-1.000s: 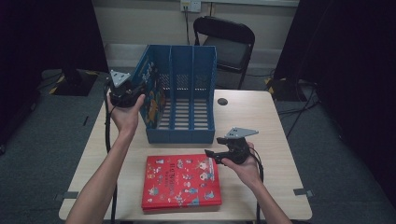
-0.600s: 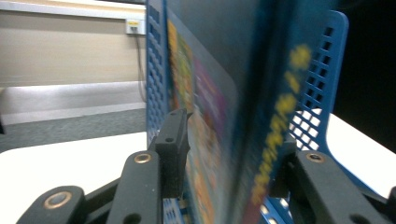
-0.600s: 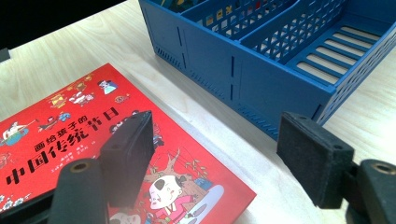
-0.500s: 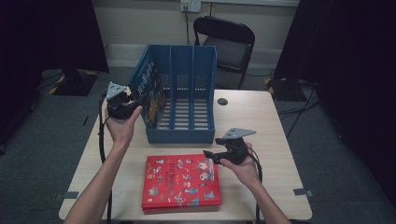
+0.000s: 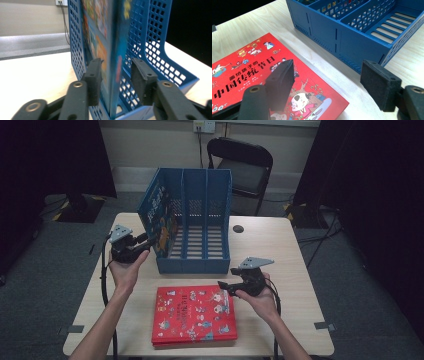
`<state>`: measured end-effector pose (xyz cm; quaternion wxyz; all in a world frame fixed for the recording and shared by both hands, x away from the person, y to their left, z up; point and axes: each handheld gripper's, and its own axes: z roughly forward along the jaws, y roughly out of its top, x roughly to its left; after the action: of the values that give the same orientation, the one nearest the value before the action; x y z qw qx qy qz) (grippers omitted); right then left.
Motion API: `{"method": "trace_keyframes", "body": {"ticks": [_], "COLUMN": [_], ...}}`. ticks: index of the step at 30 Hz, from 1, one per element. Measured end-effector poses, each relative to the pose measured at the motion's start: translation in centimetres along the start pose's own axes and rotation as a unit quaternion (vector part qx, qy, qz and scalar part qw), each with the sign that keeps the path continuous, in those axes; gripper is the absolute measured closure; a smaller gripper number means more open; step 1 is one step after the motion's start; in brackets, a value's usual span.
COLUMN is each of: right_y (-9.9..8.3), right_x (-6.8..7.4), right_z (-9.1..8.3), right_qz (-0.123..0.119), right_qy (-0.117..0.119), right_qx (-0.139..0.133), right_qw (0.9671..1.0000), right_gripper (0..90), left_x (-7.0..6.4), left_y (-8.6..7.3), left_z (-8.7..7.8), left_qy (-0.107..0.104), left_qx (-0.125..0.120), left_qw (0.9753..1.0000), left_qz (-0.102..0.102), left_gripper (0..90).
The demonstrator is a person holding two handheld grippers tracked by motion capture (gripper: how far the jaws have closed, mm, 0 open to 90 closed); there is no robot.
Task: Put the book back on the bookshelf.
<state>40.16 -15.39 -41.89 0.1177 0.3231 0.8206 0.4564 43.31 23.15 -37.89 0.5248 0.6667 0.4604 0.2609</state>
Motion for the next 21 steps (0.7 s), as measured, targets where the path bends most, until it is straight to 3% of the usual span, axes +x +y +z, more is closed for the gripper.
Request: {"method": "trace_keyframes", "body": {"ticks": [5, 8, 12, 21], "right_y": [0.0, 0.0, 0.0, -0.1], "right_x": [0.1, 0.1, 0.0, 0.1], "right_z": [0.2, 0.1, 0.1, 0.3], "right_qz": [-0.001, -0.001, 0.0, -0.001], "right_qy": [0.0, 0.0, 0.0, 0.001], "right_qx": [0.002, 0.002, 0.001, 0.005], "right_qw": [1.0, 1.0, 1.0, 1.0], "right_gripper": [27.4, 27.3, 27.3, 27.2], "left_x": [0.1, 0.4, 0.4, 0.1], "left_y": [-1.1, -1.5, -1.8, -1.6], "left_z": [-0.1, 0.2, 0.8, 1.5], "left_qy": [0.007, -0.003, -0.005, 0.011], "left_qx": [0.013, 0.02, 0.029, 0.025], "left_qw": [0.9998, 0.9998, 0.9995, 0.9996], "left_qz": [0.011, 0.0, 0.007, 0.011], "left_gripper": [72.2, 73.6, 78.6, 79.3]}}
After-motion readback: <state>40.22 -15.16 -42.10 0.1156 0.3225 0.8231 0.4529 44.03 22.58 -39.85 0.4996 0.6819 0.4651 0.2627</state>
